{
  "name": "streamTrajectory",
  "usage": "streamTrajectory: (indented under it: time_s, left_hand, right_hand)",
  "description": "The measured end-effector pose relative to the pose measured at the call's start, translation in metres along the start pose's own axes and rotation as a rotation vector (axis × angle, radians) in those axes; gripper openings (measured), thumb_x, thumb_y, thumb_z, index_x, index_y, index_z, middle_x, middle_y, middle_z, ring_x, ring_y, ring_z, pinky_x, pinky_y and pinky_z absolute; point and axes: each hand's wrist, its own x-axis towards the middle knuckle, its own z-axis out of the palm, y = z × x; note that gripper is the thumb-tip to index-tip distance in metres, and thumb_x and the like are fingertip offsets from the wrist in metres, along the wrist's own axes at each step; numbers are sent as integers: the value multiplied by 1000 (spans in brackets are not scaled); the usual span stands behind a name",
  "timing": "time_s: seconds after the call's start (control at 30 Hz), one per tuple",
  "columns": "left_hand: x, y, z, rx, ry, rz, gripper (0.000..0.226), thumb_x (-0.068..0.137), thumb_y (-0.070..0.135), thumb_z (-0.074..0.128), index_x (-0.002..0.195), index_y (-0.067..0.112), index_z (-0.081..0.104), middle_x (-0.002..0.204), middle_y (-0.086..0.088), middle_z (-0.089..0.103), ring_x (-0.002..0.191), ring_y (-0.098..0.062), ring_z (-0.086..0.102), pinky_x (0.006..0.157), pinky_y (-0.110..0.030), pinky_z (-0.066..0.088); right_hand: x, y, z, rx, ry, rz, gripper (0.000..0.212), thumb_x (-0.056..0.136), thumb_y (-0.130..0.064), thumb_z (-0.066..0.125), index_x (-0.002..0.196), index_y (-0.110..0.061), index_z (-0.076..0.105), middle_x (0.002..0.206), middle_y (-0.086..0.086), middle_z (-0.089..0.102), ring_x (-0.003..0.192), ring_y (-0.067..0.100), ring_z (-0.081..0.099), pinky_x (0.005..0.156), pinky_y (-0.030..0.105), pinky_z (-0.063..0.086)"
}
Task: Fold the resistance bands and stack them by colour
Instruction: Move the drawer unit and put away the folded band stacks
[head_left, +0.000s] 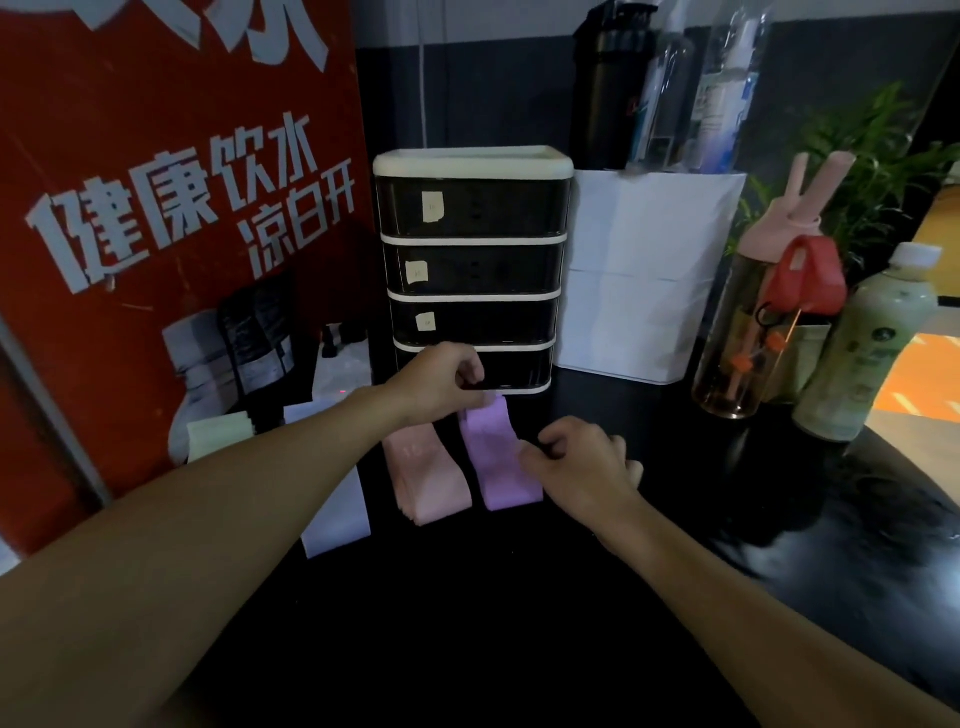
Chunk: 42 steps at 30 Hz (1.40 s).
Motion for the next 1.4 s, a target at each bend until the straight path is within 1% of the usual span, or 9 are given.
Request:
streamTrajectory:
  time_s: [0.33,0.43,0.53,0.6,0.7,0.83,1.03,1.27,1.4]
  left_hand:
    - [-7,-3,-70,3,405,-5,20,83,23,77,89,17,60,83,2,61,74,-3,56,64,-12,42]
    - [3,-11,-82,8,493,-59,46,78,25,81,113,16,52,110,-4,52,100,-15,51,80,-17,41]
    - [14,-15,-90,-96,456,-131,91,74,32,85,146,16,31,141,-6,41,130,-19,40,108,-34,38]
    - [21,-12,-92,-198,419,-117,101,75,27,86,152,16,21,138,5,42,129,-12,40,105,-29,37]
    - [31,-9,-93,-292,401,-126,101,76,15,84,153,21,19,112,19,48,114,-5,47,92,-22,39]
    - [37,-9,-87,-322,427,-109,100,75,4,82,152,25,21,105,21,52,104,-3,51,89,-22,42]
    - [28,-3,-89,-354,504,-63,100,74,4,83,152,29,25,114,19,52,105,3,50,93,-22,44]
    - [10,31,-122,-329,546,64,100,74,10,85,149,34,24,117,23,51,121,-11,54,104,-42,48]
    - [-11,57,-133,-323,536,125,97,75,10,84,151,27,25,120,20,51,109,8,51,95,-23,47]
  right_hand:
    - [83,-40,-37,273,82,-147,56,77,-48,75,118,-23,46,115,4,54,115,27,51,99,48,45]
    - [115,-54,-48,358,118,-170,65,74,-43,80,120,-24,38,118,6,47,117,28,50,100,47,46]
    - [140,-63,-56,448,110,-160,96,70,-40,84,144,-20,26,138,11,43,125,25,46,104,43,44]
    - [148,-67,-60,509,79,-197,96,74,-32,84,146,-17,24,133,5,43,116,16,46,94,33,43]
    - [155,-70,-59,555,64,-272,80,74,-20,84,136,-25,35,115,-7,49,99,5,52,84,27,43]
    - [161,-69,-51,636,99,-295,73,72,-10,84,123,-31,37,104,-13,54,90,-7,53,77,23,48]
    - [156,-67,-57,681,108,-309,75,70,-11,85,123,-35,38,107,-16,54,101,2,57,90,39,55]
    - [128,-91,-96,739,126,-382,79,74,-15,83,131,-37,34,110,-17,51,113,16,58,95,41,54]
    - [96,-92,-122,720,146,-370,88,73,-19,83,142,-34,30,110,-19,51,110,16,59,91,47,55]
